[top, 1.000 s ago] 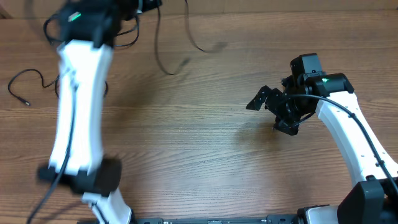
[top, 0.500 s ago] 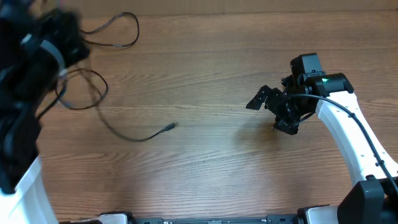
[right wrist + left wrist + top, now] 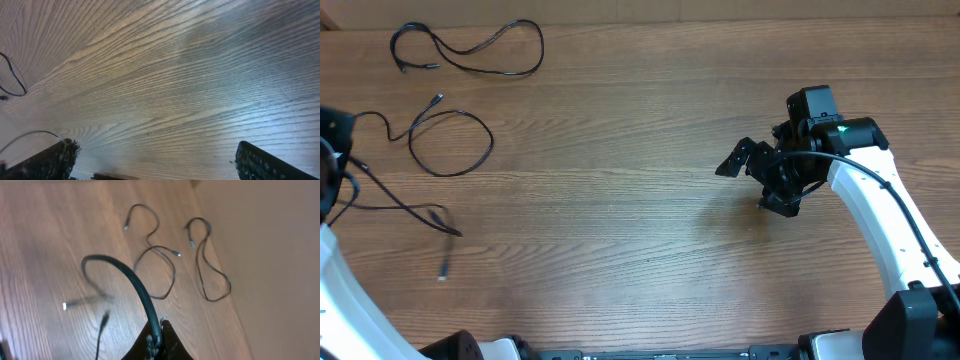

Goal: Untangle cables

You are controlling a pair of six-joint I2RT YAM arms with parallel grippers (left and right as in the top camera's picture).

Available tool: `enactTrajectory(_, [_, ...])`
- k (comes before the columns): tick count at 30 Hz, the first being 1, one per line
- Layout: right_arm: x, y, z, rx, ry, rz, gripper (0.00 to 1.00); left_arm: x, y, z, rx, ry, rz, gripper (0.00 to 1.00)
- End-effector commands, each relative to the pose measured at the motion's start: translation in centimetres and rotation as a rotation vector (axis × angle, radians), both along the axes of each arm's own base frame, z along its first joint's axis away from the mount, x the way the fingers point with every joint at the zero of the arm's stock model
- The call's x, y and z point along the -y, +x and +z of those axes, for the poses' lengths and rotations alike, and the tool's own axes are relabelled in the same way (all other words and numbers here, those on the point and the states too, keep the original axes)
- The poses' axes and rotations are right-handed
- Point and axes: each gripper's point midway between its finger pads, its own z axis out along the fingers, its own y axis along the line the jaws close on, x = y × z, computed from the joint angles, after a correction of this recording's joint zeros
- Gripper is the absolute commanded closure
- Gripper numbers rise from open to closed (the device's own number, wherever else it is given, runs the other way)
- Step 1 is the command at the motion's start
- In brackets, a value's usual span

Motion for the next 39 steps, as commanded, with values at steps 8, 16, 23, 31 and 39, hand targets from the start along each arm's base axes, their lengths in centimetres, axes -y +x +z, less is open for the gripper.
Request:
enactTrajectory(8, [-0.1,0.6,0.6,0.031,-0.004,0.012,0.0,-5.7,-2.8,-8.6,-0.128,-0.278,0.333,0.96])
enactTrajectory(16, [-0.1,0.4,0.6,0.025,-0.005,0.012,0.0,-12.6,-4.8,-13.4,-0.085,-0.323,0.534,0.96])
enactTrajectory(23, [-0.1,0.4,0.6,0.025,-0.005,0.011,0.0,-17.2,-5.7,-19.4,-0.173,-0.393,0.624,0.96])
enactTrajectory(31, [-0.1,0.6,0.6,0.032,-0.004,0.011,0.0,-20.5,-3.8,-30.0,-0.458,-0.443,0.326,0.95])
enactTrajectory(39, [-0.2,1.0,0.7,0.049,-0.001,0.011,0.0,-19.8,-0.2,-36.3,-0.499,-0.49,-0.098,0.96])
